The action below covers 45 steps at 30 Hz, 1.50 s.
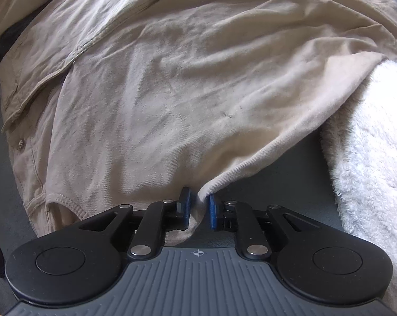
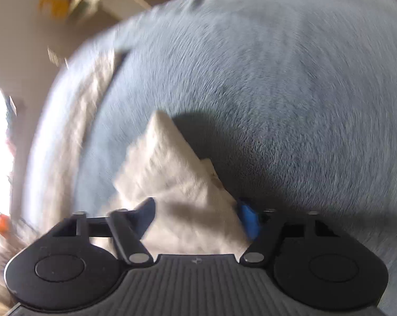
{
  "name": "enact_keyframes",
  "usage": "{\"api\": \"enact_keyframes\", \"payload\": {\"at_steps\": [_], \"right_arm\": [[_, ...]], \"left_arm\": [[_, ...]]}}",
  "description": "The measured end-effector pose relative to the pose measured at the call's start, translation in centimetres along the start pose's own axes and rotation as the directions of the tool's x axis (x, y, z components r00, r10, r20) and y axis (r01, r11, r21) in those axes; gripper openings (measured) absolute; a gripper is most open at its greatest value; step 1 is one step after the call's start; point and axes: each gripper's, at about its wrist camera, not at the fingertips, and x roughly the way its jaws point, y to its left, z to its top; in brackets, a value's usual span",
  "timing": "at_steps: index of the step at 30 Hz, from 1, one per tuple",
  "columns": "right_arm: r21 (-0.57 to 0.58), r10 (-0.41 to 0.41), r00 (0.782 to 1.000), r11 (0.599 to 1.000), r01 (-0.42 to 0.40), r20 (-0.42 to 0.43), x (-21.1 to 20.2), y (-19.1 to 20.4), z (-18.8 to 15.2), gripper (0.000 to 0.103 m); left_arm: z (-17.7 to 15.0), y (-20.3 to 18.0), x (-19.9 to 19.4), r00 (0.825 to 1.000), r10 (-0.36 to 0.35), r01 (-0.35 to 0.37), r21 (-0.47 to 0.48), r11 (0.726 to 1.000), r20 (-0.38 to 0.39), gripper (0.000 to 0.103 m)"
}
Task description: Fold clothes
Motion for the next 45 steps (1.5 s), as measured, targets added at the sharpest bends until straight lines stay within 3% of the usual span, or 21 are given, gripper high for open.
{"api": "enact_keyframes", "payload": {"at_steps": [1, 3, 6, 9, 11, 13, 14, 16, 18, 20, 22, 24, 26, 30, 35, 41, 42, 44, 45], "right_arm": [[-0.032, 0.015, 1.0, 0.999, -0.015, 0.013, -0.5, 1.0, -0.2, 0.013], [-0.09, 0.057, 0.997, 0.995, -0.053, 0.043, -1.8, 3.1, -0.6, 0.01], [-0.274, 0.127, 0.99, 0.956, -0.107, 0.055, -3.7, 8.6, -2.7, 0.009], [-0.501, 0.166, 0.986, 0.851, -0.158, -0.03, -4.0, 14.7, -6.7, 0.019], [-0.619, 0.161, 0.983, 0.764, -0.182, -0.091, -3.6, 17.7, -9.5, 0.046], [-0.677, 0.181, 0.972, 0.699, -0.232, -0.147, -3.5, 19.2, -11.8, 0.05], [-0.67, 0.192, 0.968, 0.698, -0.251, -0.163, -3.6, 19.3, -12.2, 0.05], [-0.636, 0.221, 0.958, 0.716, -0.288, -0.184, -3.8, 19.0, -12.1, 0.05], [-0.543, 0.271, 0.945, 0.774, -0.327, -0.183, -4.3, 17.7, -10.6, 0.05], [-0.421, 0.293, 0.946, 0.848, -0.323, -0.135, -4.8, 15.5, -8.6, 0.05], [-0.277, 0.262, 0.963, 0.923, -0.268, -0.058, -4.6, 12.6, -6.3, 0.05], [-0.116, 0.176, 0.984, 0.978, -0.176, -0.008, -4.1, 9.3, -4.7, 0.051], [0.038, 0.161, 0.987, 0.986, -0.16, -0.023, -3.0, 6.5, -4.2, 0.051], [0.259, 0.205, 0.976, 0.949, -0.182, -0.067, -1.3, 2.9, -4.9, 0.049], [0.128, 0.235, 0.971, 0.965, -0.229, -0.04, -1.5, 5.6, -5.5, 0.042], [0.019, 0.183, 0.977, 0.983, -0.182, -0.105, -0.4, 8.0, -6.2, 0.031], [0.008, 0.172, 0.979, 0.985, -0.172, -0.114, -0.2, 8.2, -6.4, 0.028], [-0.016, 0.144, 0.984, 0.989, -0.146, -0.103, -0.3, 8.4, -6.6, 0.008], [-0.015, 0.15, 0.985, 0.988, -0.151, -0.091, -0.6, 8.6, -6.5, 0.007]], "left_arm": [[0.0, 0.1, 0.1, 1.0, 0.0, 0.0, -0.004, 1.0, 0.001, 0.016], [-0.1, 0.1, 0.2, 1.0, -0.001, 0.001, -0.012, 1.0, 0.004, 0.016], [-0.1, 0.1, 0.5, 1.0, 0.003, -0.003, -0.008, 1.0, 0.005, 0.017], [0.0, 0.2, 0.7, 1.0, 0.003, -0.003, -0.001, 1.0, 0.003, 0.018], [0.1, 0.3, 0.8, 1.0, 0.0, 0.0, -0.001, 1.0, 0.003, 0.018], [0.2, 0.5, 1.0, 1.0, -0.004, 0.004, -0.002, 1.0, 0.003, 0.018], [0.2, 0.6, 1.0, 1.0, -0.006, 0.006, -0.003, 1.0, 0.003, 0.018], [0.3, 0.7, 1.1, 1.0, -0.009, 0.009, -0.005, 1.0, 0.004, 0.018], [0.4, 0.9, 1.3, 1.0, -0.013, 0.013, -0.006, 1.0, 0.003, 0.018], [0.5, 1.1, 1.5, 1.0, -0.016, 0.016, -0.006, 1.0, 0.002, 0.018], [0.7, 1.2, 1.7, 1.0, -0.017, 0.017, -0.004, 1.0, -0.002, 0.018], [0.9, 1.3, 1.9, 1.0, -0.018, 0.018, -0.002, 1.0, -0.006, 0.019], [1.1, 1.4, 2.1, 1.0, -0.019, 0.019, 0.001, 1.0, -0.01, 0.019], [1.4, 1.6, 2.4, 1.0, -0.02, 0.02, -0.005, 1.0, -0.014, 0.019], [1.8, 1.6, 2.7, 1.0, -0.011, 0.011, -0.002, 1.0, -0.018, 0.019], [1.5, 1.5, 2.8, 1.0, -0.006, 0.006, -0.001, 1.0, -0.018, 0.02], [1.4, 1.5, 2.8, 1.0, -0.006, 0.006, -0.001, 1.0, -0.017, 0.02], [1.3, 1.3, 2.9, 1.0, -0.007, 0.007, -0.001, 1.0, -0.015, 0.021], [1.2, 1.3, 2.9, 1.0, -0.01, 0.01, 0.0, 1.0, -0.015, 0.021]]}}
